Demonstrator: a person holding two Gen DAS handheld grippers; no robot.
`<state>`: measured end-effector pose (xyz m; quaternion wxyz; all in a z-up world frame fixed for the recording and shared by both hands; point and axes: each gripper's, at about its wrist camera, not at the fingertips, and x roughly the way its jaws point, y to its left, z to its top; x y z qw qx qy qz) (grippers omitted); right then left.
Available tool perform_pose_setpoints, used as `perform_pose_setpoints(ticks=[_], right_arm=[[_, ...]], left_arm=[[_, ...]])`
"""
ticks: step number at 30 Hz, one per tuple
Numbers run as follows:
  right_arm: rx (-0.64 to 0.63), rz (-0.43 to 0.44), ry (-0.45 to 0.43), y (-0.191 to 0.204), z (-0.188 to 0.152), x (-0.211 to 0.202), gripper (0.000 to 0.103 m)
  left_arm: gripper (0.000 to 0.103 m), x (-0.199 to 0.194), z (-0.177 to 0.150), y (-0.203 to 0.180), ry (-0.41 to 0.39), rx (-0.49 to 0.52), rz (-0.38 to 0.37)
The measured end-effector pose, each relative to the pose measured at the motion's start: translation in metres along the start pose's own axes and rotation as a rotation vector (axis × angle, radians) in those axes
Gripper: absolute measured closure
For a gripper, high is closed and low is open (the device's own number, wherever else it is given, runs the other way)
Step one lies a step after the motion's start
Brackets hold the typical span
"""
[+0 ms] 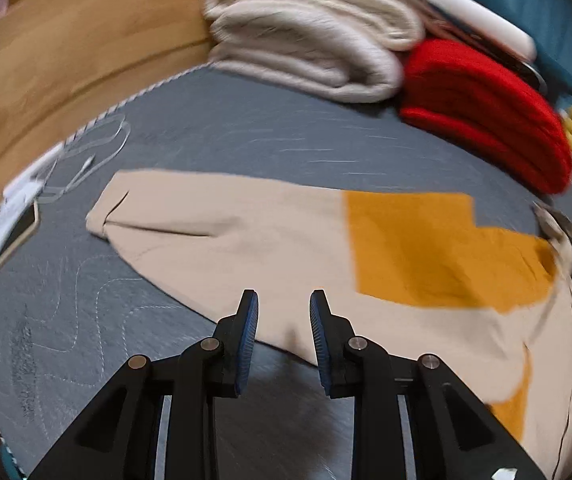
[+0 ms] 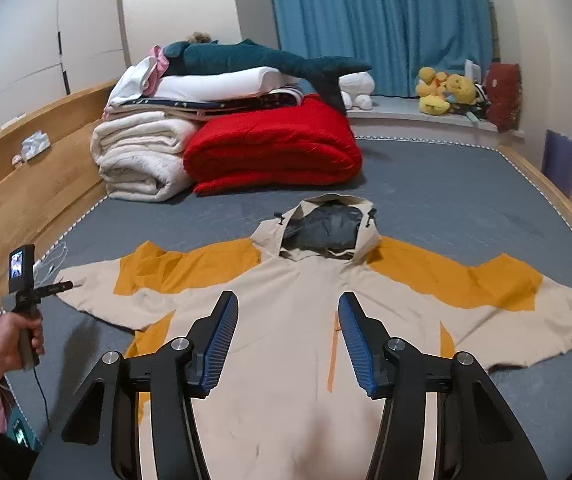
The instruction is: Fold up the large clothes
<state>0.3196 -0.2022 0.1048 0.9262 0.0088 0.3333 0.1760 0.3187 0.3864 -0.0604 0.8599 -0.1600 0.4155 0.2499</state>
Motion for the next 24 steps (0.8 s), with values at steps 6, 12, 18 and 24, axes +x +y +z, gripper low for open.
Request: perform_pose_setpoints(ticks=[6, 12, 18, 24], right_arm=[[-0.010, 0.021, 0.007, 0.000, -0.007, 0.021, 0.049], [-0.034, 0.036, 0.059, 0.006, -0.021, 0.045, 0.047], [-0.023, 0.036, 0.096, 0.011, -0.028, 0.070, 0.047], [-0.045, 0.040, 0.174, 0.021, -0.032, 0.087, 0.056]], left_arm=[[0.055, 0.047, 0.008, 0.081, 0.020, -0.236, 0.041], [0.055, 0.080, -0.007, 0.134, 0.067, -0.391, 0.035], [0.057, 0.088, -0.002, 0.150, 0.049, -0.420, -0.018], [0.098, 0.102, 0.011, 0.161, 0.039, -0.520, -0.055]])
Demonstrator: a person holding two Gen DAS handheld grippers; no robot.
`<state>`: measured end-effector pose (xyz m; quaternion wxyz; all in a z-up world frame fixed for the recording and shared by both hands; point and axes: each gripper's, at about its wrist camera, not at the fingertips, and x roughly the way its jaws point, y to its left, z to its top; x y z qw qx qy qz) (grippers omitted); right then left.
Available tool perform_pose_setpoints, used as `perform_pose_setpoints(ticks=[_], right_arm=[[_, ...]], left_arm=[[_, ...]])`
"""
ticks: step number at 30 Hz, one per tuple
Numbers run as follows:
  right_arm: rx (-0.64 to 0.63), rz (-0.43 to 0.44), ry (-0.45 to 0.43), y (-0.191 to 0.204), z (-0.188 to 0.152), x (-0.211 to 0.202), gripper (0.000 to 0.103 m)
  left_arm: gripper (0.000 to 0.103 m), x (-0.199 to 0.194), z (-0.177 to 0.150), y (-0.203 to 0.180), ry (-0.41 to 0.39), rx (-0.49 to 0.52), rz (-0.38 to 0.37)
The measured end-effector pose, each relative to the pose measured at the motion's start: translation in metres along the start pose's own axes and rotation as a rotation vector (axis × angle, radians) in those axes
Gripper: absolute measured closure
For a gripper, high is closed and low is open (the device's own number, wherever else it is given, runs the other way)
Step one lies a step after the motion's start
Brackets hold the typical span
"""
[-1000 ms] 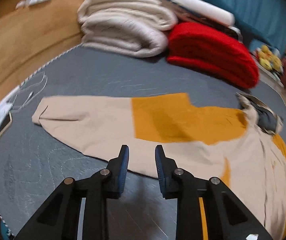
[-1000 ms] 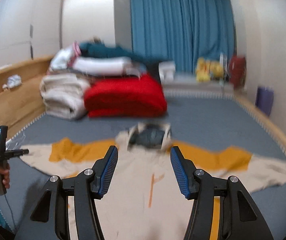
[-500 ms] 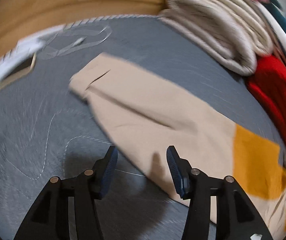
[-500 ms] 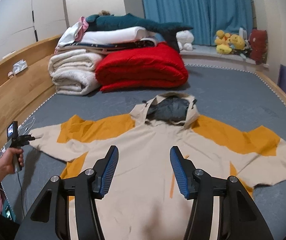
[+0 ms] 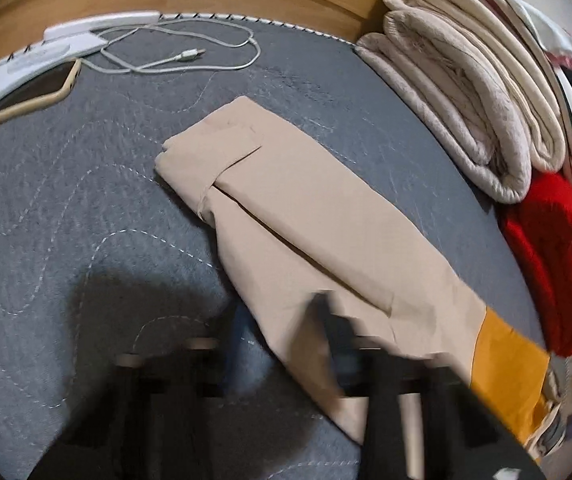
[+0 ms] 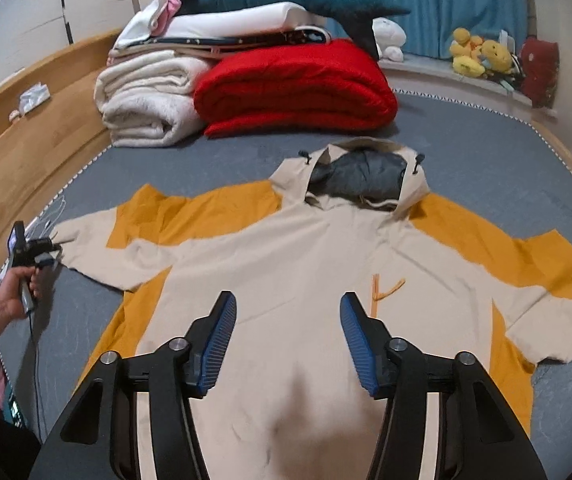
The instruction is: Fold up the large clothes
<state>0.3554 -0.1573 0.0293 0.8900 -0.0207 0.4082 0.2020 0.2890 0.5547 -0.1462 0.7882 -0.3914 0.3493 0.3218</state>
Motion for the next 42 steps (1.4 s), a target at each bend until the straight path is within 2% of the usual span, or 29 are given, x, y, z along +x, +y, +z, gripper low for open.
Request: perform_pose_setpoints(ticks=[2, 4, 6, 8, 10, 11, 12, 15, 17, 20, 21, 24, 26, 27, 28, 30, 32, 35, 36, 38, 39, 40, 42], right_arm=[[-0.005, -0.012, 0.013, 0.001, -0.002, 0.004, 0.062], [-0.010, -0.023, 0.022, 0.001, -0.004, 0.006, 0.065], [-0.008, -0.036, 0.027, -0.001, -0.005, 0.005, 0.067], [-0.006, -0.046, 0.030, -0.005, -0.004, 0.002, 0.070], [-0.003, -0.059, 0.038, -0.009, -0.002, 0.000, 0.074], [-0.002, -0.066, 0.037, -0.010, -0.001, -0.002, 0.075], [-0.001, -0.076, 0.033, -0.012, -0.001, -0.004, 0.079], [0.013, -0.072, 0.031, -0.016, 0.000, -0.010, 0.080], [0.018, -0.064, 0.025, -0.016, 0.001, -0.017, 0.080], [0.028, -0.030, 0.009, -0.016, 0.003, -0.032, 0.080], [0.030, -0.022, 0.001, -0.015, 0.003, -0.036, 0.080], [0.052, 0.003, -0.014, -0.016, 0.003, -0.049, 0.079], [0.059, 0.020, -0.007, -0.019, 0.000, -0.052, 0.078], [0.063, 0.020, -0.002, -0.020, -0.001, -0.052, 0.072], [0.064, 0.014, 0.003, -0.022, -0.003, -0.052, 0.061], [0.077, -0.008, 0.015, -0.029, -0.008, -0.051, 0.052], [0.082, -0.013, 0.028, -0.033, -0.009, -0.048, 0.052], [0.083, -0.026, 0.041, -0.036, -0.008, -0.042, 0.052], [0.086, -0.025, 0.048, -0.036, -0.007, -0.038, 0.052], [0.092, -0.014, 0.064, -0.034, -0.006, -0.031, 0.053], [0.092, -0.009, 0.070, -0.031, -0.006, -0.027, 0.061], [0.084, 0.000, 0.074, -0.027, -0.005, -0.023, 0.082], [0.064, 0.010, 0.081, -0.018, -0.005, -0.016, 0.094]], left_arm=[[0.102, -0.006, 0.003, -0.005, -0.024, 0.002, -0.005], [0.102, -0.020, 0.007, -0.021, -0.071, 0.049, -0.005], [0.103, -0.041, 0.010, -0.042, -0.105, 0.098, -0.007], [0.103, -0.073, 0.009, -0.071, -0.141, 0.149, -0.043], [0.103, -0.104, 0.005, -0.102, -0.162, 0.213, -0.038], [0.103, -0.121, 0.000, -0.115, -0.172, 0.239, -0.038], [0.103, -0.144, -0.008, -0.134, -0.180, 0.261, -0.058], [0.103, -0.198, -0.036, -0.170, -0.192, 0.299, -0.124], [0.103, -0.236, -0.071, -0.197, -0.176, 0.317, -0.193], [0.103, -0.270, -0.124, -0.230, -0.127, 0.315, -0.314], [0.103, -0.275, -0.150, -0.250, -0.098, 0.354, -0.362], [0.103, -0.269, -0.208, -0.300, -0.010, 0.495, -0.435], [0.103, -0.250, -0.251, -0.337, 0.110, 0.585, -0.495], [0.103, -0.243, -0.267, -0.348, 0.148, 0.613, -0.513], [0.103, -0.232, -0.288, -0.360, 0.196, 0.652, -0.519], [0.103, -0.208, -0.321, -0.371, 0.314, 0.680, -0.524], [0.103, -0.175, -0.349, -0.376, 0.464, 0.701, -0.507], [0.101, -0.146, -0.364, -0.376, 0.586, 0.682, -0.386], [0.099, -0.141, -0.360, -0.375, 0.621, 0.677, -0.374], [0.090, -0.146, -0.349, -0.375, 0.629, 0.677, -0.369], [0.087, -0.152, -0.340, -0.374, 0.619, 0.685, -0.371], [0.080, -0.154, -0.330, -0.376, 0.613, 0.692, -0.377], [0.073, -0.168, -0.315, -0.371, 0.599, 0.712, -0.420]])
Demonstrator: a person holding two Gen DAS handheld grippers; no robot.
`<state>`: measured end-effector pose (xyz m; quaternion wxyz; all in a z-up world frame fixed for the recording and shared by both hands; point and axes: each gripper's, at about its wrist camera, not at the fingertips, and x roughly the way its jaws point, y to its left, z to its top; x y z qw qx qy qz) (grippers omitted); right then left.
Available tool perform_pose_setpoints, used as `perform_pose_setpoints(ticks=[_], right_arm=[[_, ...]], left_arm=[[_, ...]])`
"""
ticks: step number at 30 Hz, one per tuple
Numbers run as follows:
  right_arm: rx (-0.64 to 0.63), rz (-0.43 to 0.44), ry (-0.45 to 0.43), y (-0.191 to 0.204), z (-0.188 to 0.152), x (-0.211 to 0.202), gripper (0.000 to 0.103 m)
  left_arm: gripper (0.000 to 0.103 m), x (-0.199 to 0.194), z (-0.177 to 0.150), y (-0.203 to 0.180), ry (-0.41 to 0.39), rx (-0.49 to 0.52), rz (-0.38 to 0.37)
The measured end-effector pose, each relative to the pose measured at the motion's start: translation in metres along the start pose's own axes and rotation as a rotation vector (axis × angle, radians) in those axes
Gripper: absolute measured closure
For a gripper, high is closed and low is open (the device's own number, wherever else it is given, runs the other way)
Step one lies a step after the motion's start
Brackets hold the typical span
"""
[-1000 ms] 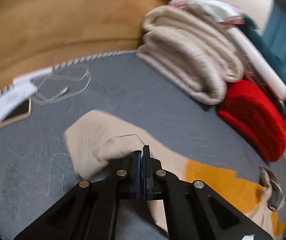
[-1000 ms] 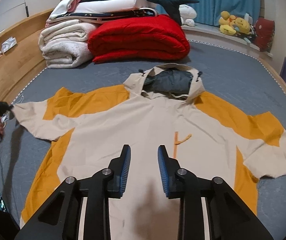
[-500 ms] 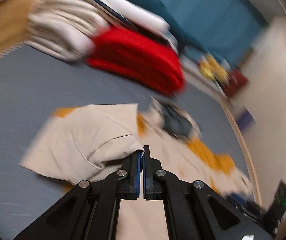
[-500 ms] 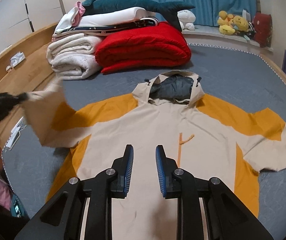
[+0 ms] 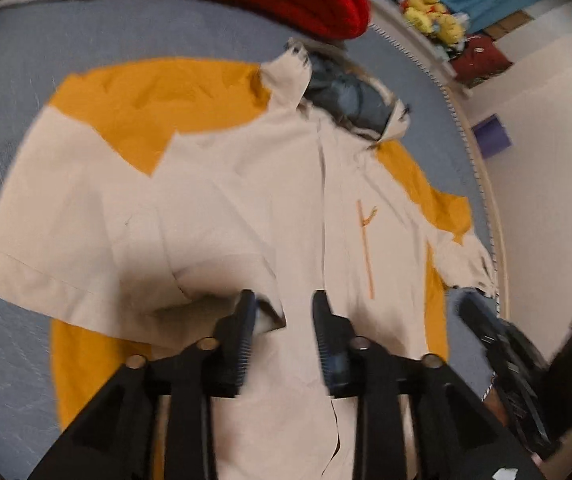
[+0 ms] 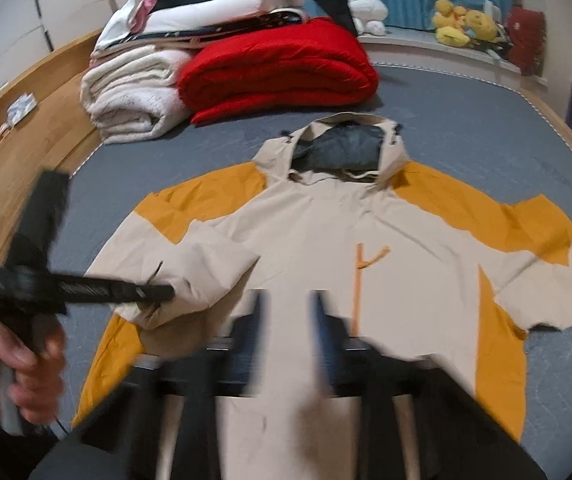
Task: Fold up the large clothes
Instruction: 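Grasp the sleeve cuff with the right gripper and lift it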
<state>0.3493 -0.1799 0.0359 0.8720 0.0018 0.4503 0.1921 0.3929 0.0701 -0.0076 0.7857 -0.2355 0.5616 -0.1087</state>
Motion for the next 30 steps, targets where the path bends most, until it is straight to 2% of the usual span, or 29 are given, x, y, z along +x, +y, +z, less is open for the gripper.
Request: perform_pose_setpoints(ticks=[1, 5, 11, 14, 16, 18, 22, 30], right_arm=[[-0.012, 0.005, -0.006, 0.006, 0.000, 0.002, 0.097], [-0.057, 0.044, -0.003, 0.028, -0.004, 0.013, 0.097], [-0.142, 0.149, 0.068, 0.067, -0.021, 0.041, 0.091], [-0.211, 0.152, 0.111, 0.089, -0.033, 0.058, 0.078], [-0.260, 0.149, 0.132, 0.104, -0.043, 0.069, 0.062], [-0.305, 0.138, 0.149, 0.116, -0.051, 0.079, 0.058], [-0.404, 0.101, 0.162, 0.134, -0.059, 0.097, 0.058], [-0.493, 0.020, 0.214, 0.147, -0.066, 0.137, 0.058]], left_arm=[[0.070, -0.005, -0.003, 0.003, -0.002, 0.014, -0.012], [0.069, -0.020, -0.011, 0.018, 0.001, 0.056, -0.032], [0.069, -0.044, -0.005, 0.044, -0.109, 0.006, 0.133], [0.069, -0.057, -0.001, 0.057, -0.149, -0.022, 0.172], [0.069, -0.062, 0.001, 0.065, -0.162, -0.044, 0.179], [0.069, -0.066, 0.003, 0.074, -0.167, -0.067, 0.190], [0.069, -0.070, 0.005, 0.086, -0.169, -0.093, 0.193], [0.069, -0.074, 0.010, 0.112, -0.170, -0.149, 0.209]])
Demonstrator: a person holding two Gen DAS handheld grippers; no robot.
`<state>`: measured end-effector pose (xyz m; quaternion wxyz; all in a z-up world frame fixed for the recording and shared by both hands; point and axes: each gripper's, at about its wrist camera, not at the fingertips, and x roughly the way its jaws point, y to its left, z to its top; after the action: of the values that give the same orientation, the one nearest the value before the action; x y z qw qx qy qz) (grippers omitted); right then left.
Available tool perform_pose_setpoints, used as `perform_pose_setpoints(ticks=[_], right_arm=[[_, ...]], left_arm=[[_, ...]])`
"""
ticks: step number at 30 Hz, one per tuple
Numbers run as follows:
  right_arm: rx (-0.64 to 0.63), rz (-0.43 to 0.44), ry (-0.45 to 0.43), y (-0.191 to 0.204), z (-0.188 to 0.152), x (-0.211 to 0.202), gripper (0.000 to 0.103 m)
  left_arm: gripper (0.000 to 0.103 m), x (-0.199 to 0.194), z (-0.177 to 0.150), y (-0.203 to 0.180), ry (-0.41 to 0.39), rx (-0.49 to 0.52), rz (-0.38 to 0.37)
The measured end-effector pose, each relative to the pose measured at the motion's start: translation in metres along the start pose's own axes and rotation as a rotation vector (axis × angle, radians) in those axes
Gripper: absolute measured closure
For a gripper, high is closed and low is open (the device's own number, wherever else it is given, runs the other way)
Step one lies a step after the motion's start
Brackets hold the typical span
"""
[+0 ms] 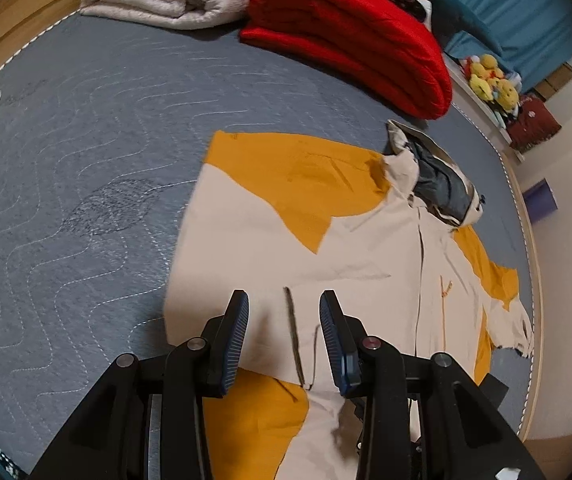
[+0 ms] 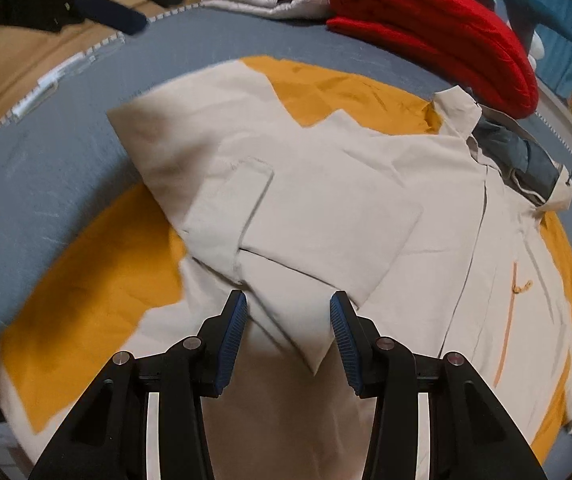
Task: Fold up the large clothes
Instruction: 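Grasp the sleeve cuff with the right gripper and lift it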
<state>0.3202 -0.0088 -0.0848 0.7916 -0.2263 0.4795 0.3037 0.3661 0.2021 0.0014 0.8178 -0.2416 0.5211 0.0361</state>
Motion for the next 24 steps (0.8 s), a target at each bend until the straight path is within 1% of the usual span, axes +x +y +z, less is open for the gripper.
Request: perform_pose_setpoints(ticks=[2, 3, 4, 5, 7, 9, 12, 14, 16, 18, 19, 20, 21, 22, 23, 24], right_arm=[[0.000, -0.005, 0.016, -0.001, 0.001, 0.005, 0.059], [0.004, -0.021, 0.013, -0.003, 0.001, 0.006, 0.072], [0.016, -0.032, 0.005, -0.007, 0.002, 0.004, 0.087], [0.040, -0.027, -0.002, -0.013, 0.003, 0.002, 0.092], [0.173, 0.022, -0.049, -0.038, 0.006, -0.012, 0.097], [0.296, 0.050, -0.111, -0.067, 0.007, -0.031, 0.097], [0.464, 0.050, -0.223, -0.109, -0.002, -0.064, 0.097], [0.628, 0.052, -0.287, -0.144, -0.019, -0.083, 0.097], [0.804, 0.049, -0.311, -0.177, -0.043, -0.090, 0.097], [0.954, 0.038, -0.281, -0.204, -0.067, -0.084, 0.095], [1.048, 0.040, -0.242, -0.220, -0.086, -0.075, 0.093], [1.108, 0.046, -0.208, -0.230, -0.099, -0.066, 0.092], [1.188, 0.059, -0.163, -0.240, -0.116, -0.056, 0.088], [1.256, 0.077, -0.125, -0.248, -0.131, -0.047, 0.084], [1.285, 0.090, -0.108, -0.253, -0.139, -0.042, 0.080], [1.301, 0.105, -0.091, -0.258, -0.146, -0.036, 0.068]], left_arm=[[0.069, -0.001, 0.001, 0.004, -0.001, -0.012, -0.008], [0.069, -0.002, 0.002, 0.005, -0.003, -0.015, -0.011], [0.069, -0.003, 0.003, 0.006, -0.008, -0.016, -0.009], [0.069, -0.004, 0.003, 0.008, -0.013, -0.017, -0.003], [0.069, -0.005, 0.004, 0.012, -0.018, -0.027, 0.010], [0.069, -0.003, 0.005, 0.016, -0.016, -0.039, 0.016], [0.069, 0.000, 0.004, 0.016, -0.010, -0.047, 0.020], [0.069, 0.002, 0.002, 0.012, -0.005, -0.043, 0.015], [0.069, 0.006, 0.000, 0.002, 0.001, -0.026, 0.012], [0.069, 0.010, -0.003, -0.010, 0.009, 0.000, 0.010], [0.069, 0.012, -0.004, -0.014, 0.012, 0.010, 0.009], [0.069, 0.015, -0.006, -0.019, 0.016, 0.023, 0.010], [0.069, 0.018, -0.008, -0.024, 0.021, 0.035, 0.014], [0.069, 0.021, -0.009, -0.026, 0.027, 0.041, 0.016], [0.069, 0.023, -0.010, -0.028, 0.033, 0.047, 0.019], [0.069, 0.027, -0.011, -0.030, 0.040, 0.051, 0.023]])
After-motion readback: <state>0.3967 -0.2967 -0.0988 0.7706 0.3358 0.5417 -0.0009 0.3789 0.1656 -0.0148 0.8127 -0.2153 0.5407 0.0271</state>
